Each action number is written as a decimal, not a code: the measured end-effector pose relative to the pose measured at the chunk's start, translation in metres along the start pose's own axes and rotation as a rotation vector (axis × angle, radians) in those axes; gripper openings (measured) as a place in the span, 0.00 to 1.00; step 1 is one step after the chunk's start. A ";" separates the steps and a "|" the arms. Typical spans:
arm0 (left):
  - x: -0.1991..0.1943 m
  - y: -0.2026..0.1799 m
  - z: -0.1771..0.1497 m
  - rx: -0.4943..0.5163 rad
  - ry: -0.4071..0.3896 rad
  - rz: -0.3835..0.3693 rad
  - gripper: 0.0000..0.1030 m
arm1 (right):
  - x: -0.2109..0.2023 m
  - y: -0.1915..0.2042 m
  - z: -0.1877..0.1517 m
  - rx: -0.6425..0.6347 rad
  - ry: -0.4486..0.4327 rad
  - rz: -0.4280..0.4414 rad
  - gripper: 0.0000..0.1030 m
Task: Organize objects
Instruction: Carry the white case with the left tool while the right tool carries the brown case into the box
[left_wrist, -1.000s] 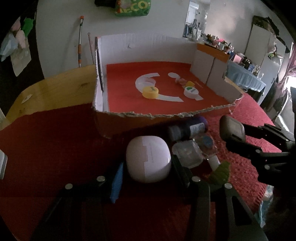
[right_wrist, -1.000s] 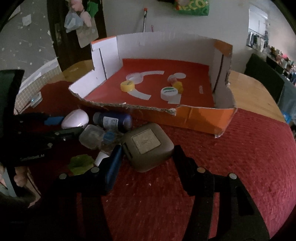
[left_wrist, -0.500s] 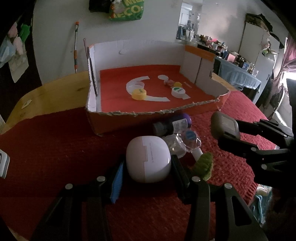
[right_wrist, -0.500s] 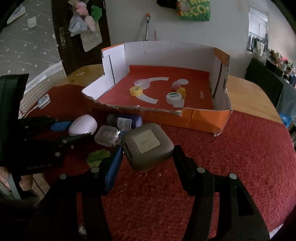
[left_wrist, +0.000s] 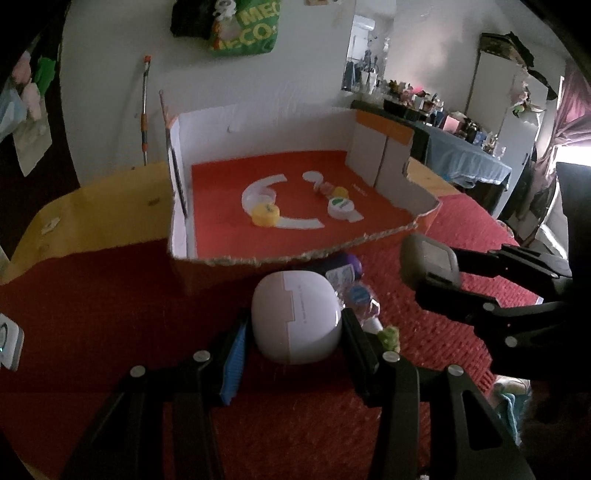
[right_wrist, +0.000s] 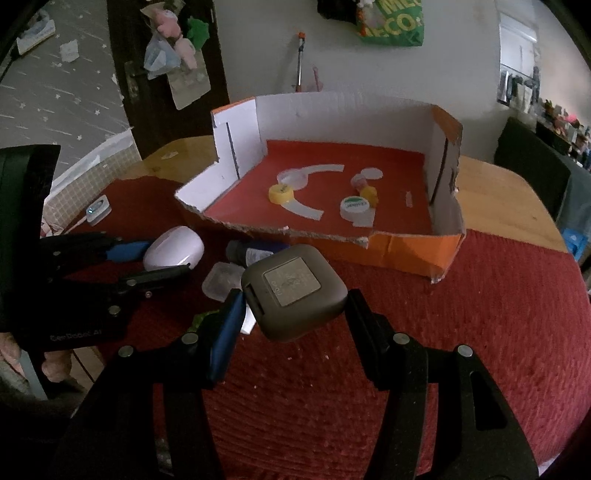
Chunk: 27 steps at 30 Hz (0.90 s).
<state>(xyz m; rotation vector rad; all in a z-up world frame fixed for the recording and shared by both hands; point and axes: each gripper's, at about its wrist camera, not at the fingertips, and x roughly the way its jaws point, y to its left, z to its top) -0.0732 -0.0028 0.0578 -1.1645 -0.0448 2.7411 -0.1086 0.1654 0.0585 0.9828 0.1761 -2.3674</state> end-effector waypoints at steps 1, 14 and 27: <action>-0.001 -0.001 0.002 0.003 -0.003 0.000 0.48 | -0.001 0.000 0.002 0.000 -0.002 0.004 0.53; 0.001 -0.001 0.034 0.025 -0.020 -0.031 0.48 | -0.002 -0.009 0.030 -0.012 -0.005 0.043 0.53; 0.029 0.010 0.059 0.000 0.049 -0.076 0.48 | 0.027 -0.037 0.054 0.021 0.064 0.057 0.53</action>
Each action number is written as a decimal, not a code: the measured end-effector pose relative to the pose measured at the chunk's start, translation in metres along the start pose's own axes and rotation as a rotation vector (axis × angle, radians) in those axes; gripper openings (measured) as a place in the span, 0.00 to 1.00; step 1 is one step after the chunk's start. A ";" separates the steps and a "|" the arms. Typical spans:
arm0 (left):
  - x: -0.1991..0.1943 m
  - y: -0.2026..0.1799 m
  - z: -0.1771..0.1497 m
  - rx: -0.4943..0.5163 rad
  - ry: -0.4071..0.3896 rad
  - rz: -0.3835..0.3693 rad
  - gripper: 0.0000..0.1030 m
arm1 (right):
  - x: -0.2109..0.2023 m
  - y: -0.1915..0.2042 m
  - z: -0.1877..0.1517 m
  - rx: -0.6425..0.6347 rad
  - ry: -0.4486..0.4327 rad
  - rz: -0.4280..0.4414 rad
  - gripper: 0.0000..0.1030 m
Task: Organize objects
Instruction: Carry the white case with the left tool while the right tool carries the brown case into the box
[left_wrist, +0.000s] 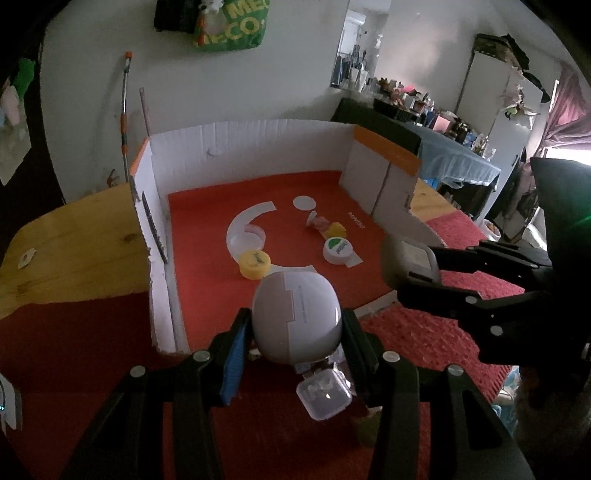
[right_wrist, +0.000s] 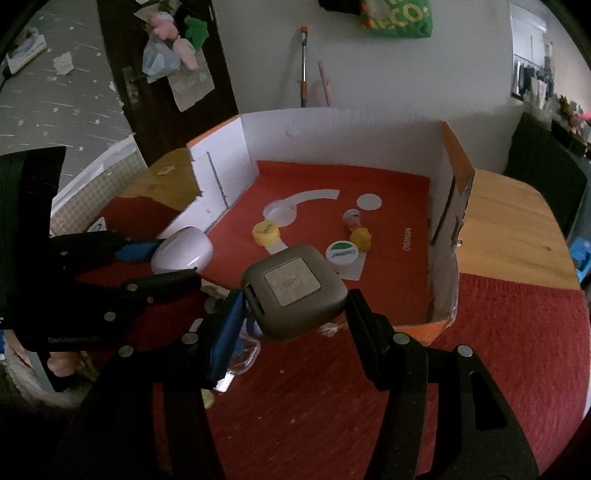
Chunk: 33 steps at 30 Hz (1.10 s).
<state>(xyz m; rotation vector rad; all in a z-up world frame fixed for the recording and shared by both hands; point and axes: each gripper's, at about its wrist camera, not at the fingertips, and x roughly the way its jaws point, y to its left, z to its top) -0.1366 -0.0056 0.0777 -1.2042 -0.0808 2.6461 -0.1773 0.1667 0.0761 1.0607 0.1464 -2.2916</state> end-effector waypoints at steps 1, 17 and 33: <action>0.003 0.001 0.001 -0.001 0.007 -0.002 0.48 | 0.003 -0.002 0.001 0.002 0.008 0.001 0.53; 0.043 0.011 0.012 0.021 0.124 0.015 0.48 | 0.040 -0.014 0.018 -0.002 0.146 0.024 0.53; 0.067 0.019 0.018 0.033 0.182 0.033 0.48 | 0.073 -0.022 0.024 -0.019 0.272 0.034 0.53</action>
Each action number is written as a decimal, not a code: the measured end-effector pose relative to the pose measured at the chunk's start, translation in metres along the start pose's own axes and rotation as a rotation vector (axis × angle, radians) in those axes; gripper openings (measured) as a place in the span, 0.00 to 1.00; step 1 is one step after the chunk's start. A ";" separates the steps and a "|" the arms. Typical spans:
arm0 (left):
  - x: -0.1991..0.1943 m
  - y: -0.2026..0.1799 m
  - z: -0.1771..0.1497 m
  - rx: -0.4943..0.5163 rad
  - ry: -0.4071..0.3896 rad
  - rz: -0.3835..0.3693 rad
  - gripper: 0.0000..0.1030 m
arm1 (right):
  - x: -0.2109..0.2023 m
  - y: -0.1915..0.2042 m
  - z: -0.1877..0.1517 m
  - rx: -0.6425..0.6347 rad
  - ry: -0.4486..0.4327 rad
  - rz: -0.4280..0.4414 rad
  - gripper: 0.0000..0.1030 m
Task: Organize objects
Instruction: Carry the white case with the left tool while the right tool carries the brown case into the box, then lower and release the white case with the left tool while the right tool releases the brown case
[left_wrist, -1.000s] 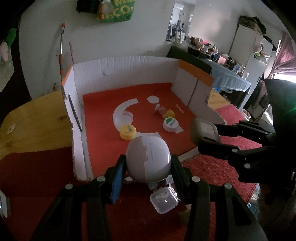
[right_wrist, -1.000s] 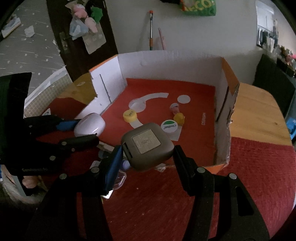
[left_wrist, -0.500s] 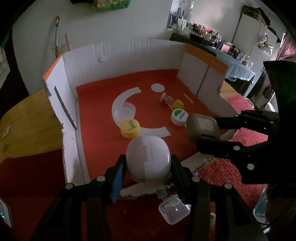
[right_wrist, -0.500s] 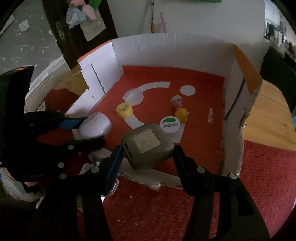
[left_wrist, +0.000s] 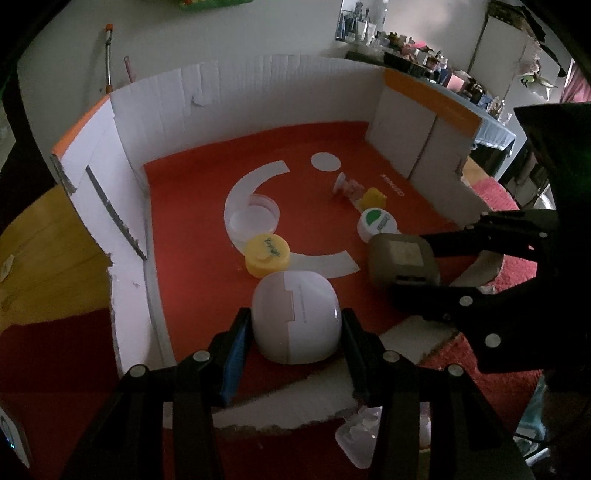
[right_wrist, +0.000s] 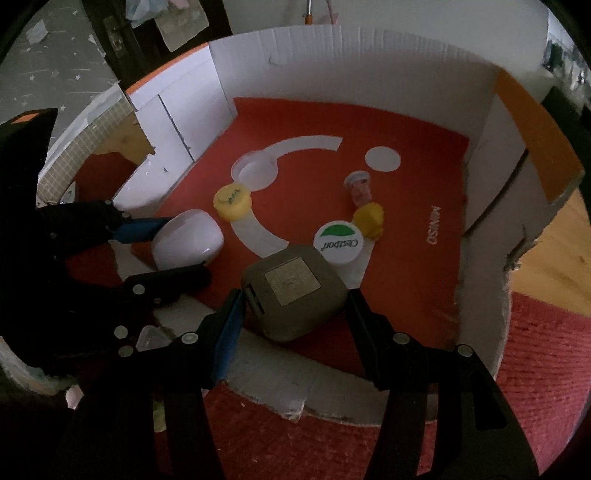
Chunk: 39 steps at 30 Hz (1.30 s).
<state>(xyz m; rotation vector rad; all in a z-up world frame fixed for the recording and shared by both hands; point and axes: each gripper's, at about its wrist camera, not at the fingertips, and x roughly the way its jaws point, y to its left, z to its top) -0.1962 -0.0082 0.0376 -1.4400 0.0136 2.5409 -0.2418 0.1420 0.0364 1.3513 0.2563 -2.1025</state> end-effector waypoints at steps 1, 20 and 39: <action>0.001 0.001 0.001 -0.001 0.000 0.001 0.48 | 0.001 -0.001 0.001 -0.002 -0.001 -0.013 0.53; 0.016 0.009 0.016 -0.020 -0.026 0.043 0.48 | 0.010 -0.014 0.015 0.026 -0.078 -0.075 0.53; 0.023 0.012 0.025 -0.032 -0.032 0.074 0.48 | 0.008 -0.018 0.023 -0.005 -0.151 -0.165 0.53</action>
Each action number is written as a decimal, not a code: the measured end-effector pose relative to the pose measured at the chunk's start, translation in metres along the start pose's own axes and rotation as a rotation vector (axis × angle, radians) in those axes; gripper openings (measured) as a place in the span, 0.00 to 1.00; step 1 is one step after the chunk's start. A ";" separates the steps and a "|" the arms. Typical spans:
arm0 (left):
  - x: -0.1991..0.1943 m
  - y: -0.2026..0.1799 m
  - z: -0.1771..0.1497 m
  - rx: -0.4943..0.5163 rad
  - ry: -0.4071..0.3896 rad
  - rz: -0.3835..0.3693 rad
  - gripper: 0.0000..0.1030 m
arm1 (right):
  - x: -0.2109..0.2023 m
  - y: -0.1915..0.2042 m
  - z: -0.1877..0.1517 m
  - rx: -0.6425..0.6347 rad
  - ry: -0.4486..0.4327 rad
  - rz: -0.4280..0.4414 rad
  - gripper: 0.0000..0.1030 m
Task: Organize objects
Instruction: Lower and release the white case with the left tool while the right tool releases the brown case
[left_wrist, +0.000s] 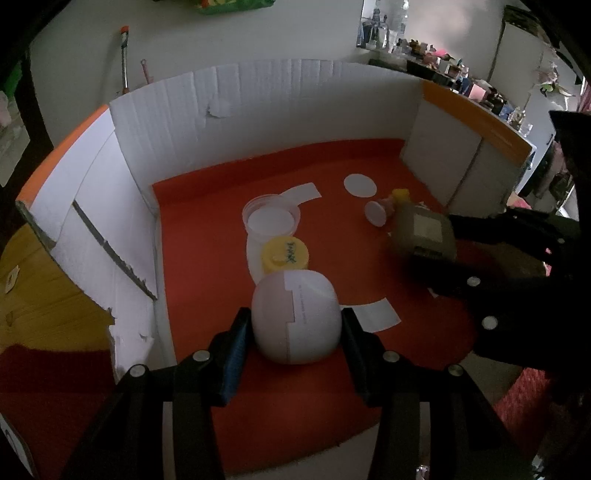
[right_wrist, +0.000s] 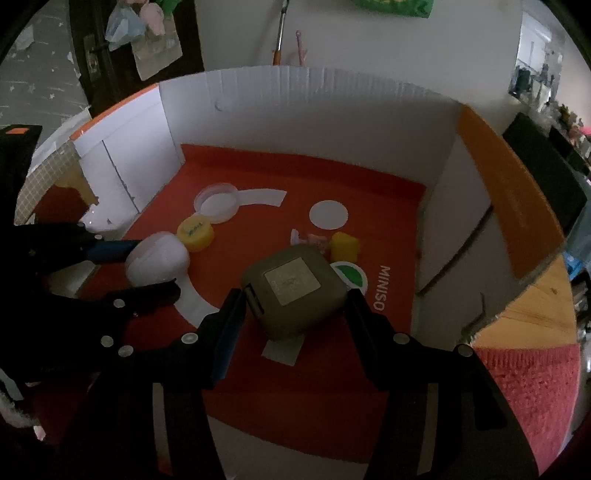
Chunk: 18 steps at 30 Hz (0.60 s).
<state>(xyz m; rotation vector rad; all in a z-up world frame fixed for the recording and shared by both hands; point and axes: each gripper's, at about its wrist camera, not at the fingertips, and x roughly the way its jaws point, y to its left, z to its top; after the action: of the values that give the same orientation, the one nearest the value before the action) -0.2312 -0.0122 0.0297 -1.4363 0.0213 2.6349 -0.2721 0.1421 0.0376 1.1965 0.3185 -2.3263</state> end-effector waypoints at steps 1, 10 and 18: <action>0.000 0.000 0.001 -0.001 0.001 0.001 0.48 | 0.002 0.000 0.000 -0.002 0.005 0.005 0.53; 0.002 0.001 0.002 0.002 0.001 0.004 0.48 | 0.006 -0.005 -0.001 -0.005 0.046 0.038 0.52; -0.001 0.002 -0.001 0.017 0.003 0.008 0.48 | -0.005 0.005 -0.010 -0.033 0.074 0.028 0.52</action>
<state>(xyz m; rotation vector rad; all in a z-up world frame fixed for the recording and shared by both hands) -0.2304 -0.0141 0.0296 -1.4375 0.0496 2.6331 -0.2597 0.1439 0.0359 1.2644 0.3620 -2.2480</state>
